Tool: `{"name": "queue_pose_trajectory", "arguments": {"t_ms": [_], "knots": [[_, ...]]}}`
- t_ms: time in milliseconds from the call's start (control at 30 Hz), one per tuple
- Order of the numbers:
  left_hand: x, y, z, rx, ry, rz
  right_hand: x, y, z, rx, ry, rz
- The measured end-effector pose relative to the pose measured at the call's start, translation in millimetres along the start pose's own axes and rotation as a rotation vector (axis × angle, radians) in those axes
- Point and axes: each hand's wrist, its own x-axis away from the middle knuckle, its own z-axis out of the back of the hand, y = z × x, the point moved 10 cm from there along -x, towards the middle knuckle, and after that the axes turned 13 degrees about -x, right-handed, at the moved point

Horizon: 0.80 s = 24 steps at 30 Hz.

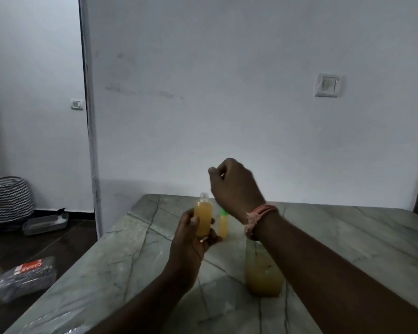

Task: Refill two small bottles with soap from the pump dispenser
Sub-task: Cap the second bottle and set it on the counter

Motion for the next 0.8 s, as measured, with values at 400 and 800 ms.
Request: {"name": "queue_pose_trajectory", "arguments": {"t_ms": [400,800], "knots": [[-14.6,2.8,58.0,-0.273,0.328,-0.084,77.5,122.2,-127.1,0.262,-0.366,-0.317],[-26.4,-7.1,59.8,-0.248,0.302,-0.088,9.9,74.7,-78.5,-0.09,-0.057,-0.177]]}}
